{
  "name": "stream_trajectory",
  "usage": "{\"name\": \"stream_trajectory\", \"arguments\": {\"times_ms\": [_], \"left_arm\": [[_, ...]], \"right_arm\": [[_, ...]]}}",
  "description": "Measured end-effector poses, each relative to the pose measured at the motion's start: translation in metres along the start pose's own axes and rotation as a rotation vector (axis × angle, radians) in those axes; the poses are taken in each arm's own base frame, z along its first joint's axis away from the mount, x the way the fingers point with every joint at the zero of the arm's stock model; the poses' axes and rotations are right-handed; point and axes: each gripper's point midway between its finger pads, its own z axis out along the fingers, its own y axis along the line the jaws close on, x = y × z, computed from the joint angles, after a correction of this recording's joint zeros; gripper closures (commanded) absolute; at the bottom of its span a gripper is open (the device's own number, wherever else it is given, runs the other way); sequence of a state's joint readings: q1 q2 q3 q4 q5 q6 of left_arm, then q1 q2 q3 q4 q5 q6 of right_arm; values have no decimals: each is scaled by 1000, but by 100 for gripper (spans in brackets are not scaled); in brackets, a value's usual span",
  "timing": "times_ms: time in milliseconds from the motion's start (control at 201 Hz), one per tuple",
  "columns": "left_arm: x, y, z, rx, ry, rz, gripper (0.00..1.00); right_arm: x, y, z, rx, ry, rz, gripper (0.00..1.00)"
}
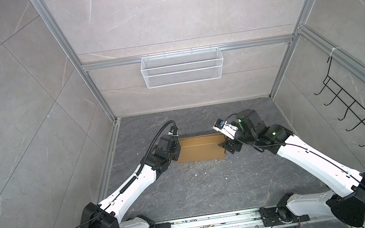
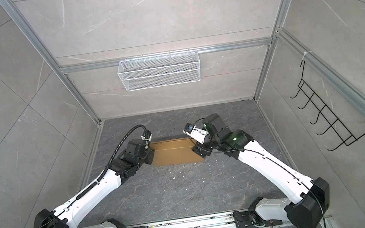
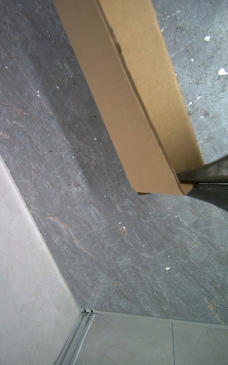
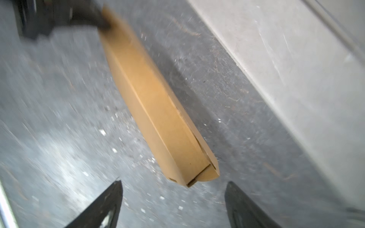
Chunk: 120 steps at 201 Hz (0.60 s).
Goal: Assemble paper box
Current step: Fold and tuck the lid into the gap.
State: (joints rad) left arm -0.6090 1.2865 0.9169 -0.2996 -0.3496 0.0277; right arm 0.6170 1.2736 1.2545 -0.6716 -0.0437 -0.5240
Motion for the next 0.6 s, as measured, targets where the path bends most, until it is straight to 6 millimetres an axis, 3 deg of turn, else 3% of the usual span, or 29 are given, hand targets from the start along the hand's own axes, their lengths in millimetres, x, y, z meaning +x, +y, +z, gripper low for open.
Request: {"name": "stream_trajectory", "arguments": {"times_ms": [219,468,597], "left_arm": [[0,0,1,0,2,4,100],[0,0,1,1,2,4,100],[0,-1,1,1,2,5,100]], "right_arm": [[4,10,18,42,94,-324,14],[5,-1,56,107,172,-474,14],[-3,-9,65,157,160,-510,15]]}}
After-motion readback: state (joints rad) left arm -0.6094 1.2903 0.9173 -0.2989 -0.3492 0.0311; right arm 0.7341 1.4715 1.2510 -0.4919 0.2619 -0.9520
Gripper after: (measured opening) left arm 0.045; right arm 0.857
